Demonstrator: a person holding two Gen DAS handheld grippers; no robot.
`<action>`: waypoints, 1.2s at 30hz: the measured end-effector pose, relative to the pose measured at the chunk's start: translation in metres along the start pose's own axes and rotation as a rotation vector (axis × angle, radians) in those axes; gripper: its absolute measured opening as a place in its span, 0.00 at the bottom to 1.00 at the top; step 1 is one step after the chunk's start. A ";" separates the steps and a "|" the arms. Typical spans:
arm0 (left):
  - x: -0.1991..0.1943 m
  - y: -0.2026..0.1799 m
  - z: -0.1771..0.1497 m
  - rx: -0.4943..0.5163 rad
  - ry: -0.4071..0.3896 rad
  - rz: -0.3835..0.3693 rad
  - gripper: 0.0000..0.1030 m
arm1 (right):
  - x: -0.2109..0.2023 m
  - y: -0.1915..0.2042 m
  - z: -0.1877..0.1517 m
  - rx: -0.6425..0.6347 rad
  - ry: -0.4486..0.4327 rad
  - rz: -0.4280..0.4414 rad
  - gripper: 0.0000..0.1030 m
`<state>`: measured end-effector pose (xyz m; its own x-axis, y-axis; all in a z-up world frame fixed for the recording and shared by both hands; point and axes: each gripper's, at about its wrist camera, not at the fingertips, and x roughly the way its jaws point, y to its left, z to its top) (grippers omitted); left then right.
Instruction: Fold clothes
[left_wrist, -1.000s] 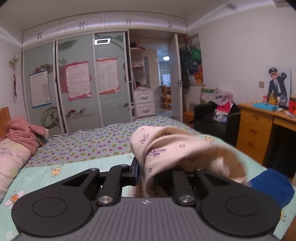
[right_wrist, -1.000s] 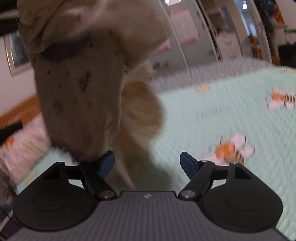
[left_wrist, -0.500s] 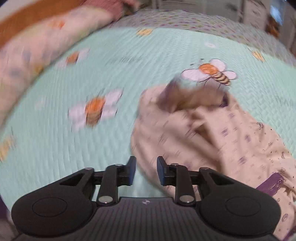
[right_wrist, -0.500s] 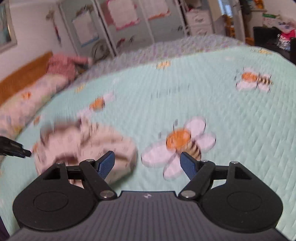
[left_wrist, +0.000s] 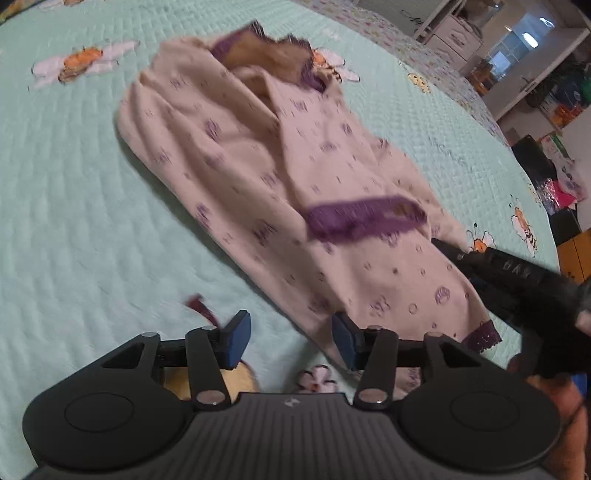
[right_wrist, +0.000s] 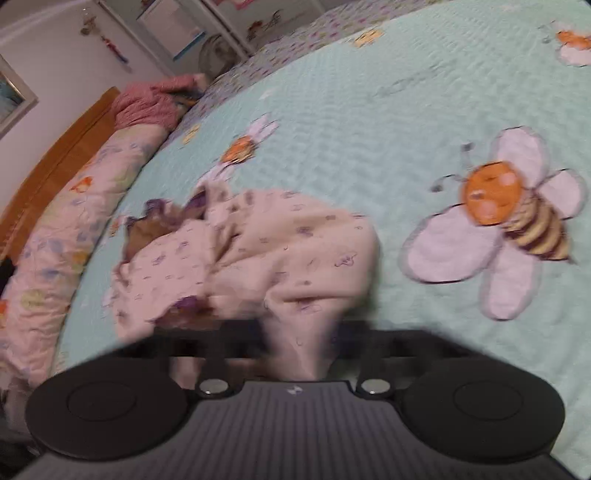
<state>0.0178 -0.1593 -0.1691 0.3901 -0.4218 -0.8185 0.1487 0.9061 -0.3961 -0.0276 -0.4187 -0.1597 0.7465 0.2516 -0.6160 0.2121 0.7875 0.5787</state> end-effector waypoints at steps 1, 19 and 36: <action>0.001 0.000 0.000 -0.015 -0.007 -0.012 0.55 | -0.012 0.005 0.002 -0.024 -0.045 0.004 0.08; 0.022 -0.052 -0.019 -0.031 0.023 -0.122 0.67 | -0.143 -0.057 -0.051 -0.012 -0.240 -0.296 0.60; -0.031 -0.044 -0.004 -0.023 -0.297 -0.014 0.05 | -0.110 -0.067 -0.045 0.019 -0.188 -0.185 0.17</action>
<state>-0.0041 -0.1859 -0.1283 0.6375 -0.4029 -0.6567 0.1361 0.8979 -0.4187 -0.1524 -0.4738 -0.1547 0.7978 -0.0060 -0.6030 0.3661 0.7994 0.4764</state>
